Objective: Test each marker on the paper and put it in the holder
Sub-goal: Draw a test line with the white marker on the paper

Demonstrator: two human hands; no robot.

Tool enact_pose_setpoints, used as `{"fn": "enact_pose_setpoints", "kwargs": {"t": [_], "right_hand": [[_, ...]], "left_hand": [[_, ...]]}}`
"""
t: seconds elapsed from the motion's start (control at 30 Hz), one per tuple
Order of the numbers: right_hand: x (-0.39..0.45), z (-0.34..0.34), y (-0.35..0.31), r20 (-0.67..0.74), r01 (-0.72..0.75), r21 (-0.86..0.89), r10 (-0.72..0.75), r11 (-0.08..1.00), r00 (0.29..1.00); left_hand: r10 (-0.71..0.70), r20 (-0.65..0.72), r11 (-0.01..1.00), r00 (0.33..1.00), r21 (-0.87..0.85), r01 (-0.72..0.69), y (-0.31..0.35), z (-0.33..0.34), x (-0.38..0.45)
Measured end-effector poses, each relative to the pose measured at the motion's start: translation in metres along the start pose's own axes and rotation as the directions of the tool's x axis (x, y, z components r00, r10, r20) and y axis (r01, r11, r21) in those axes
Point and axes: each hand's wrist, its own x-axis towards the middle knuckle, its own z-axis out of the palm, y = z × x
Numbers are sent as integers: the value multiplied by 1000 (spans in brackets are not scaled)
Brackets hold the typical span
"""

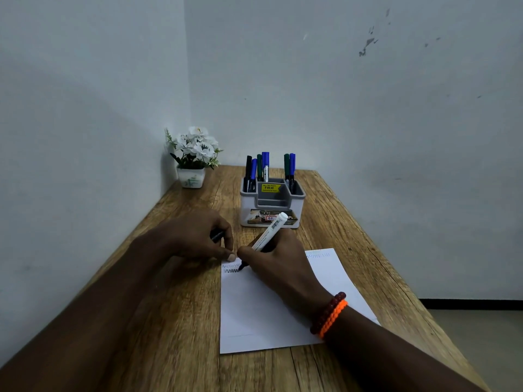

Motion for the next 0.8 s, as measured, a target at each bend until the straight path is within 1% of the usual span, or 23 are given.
{"fn": "enact_pose_setpoints", "kwargs": {"t": [0.5,0.8], "right_hand": [[0,-3,3,-31,2,-15,-3,1000,1000],[0,-3,4,-25,-12,-6,11,1000,1000]], "left_hand": [[-4,9,1000,1000,11,4,1,0,0],[-17,1,1000,1000,19,17,2,1,0]]}}
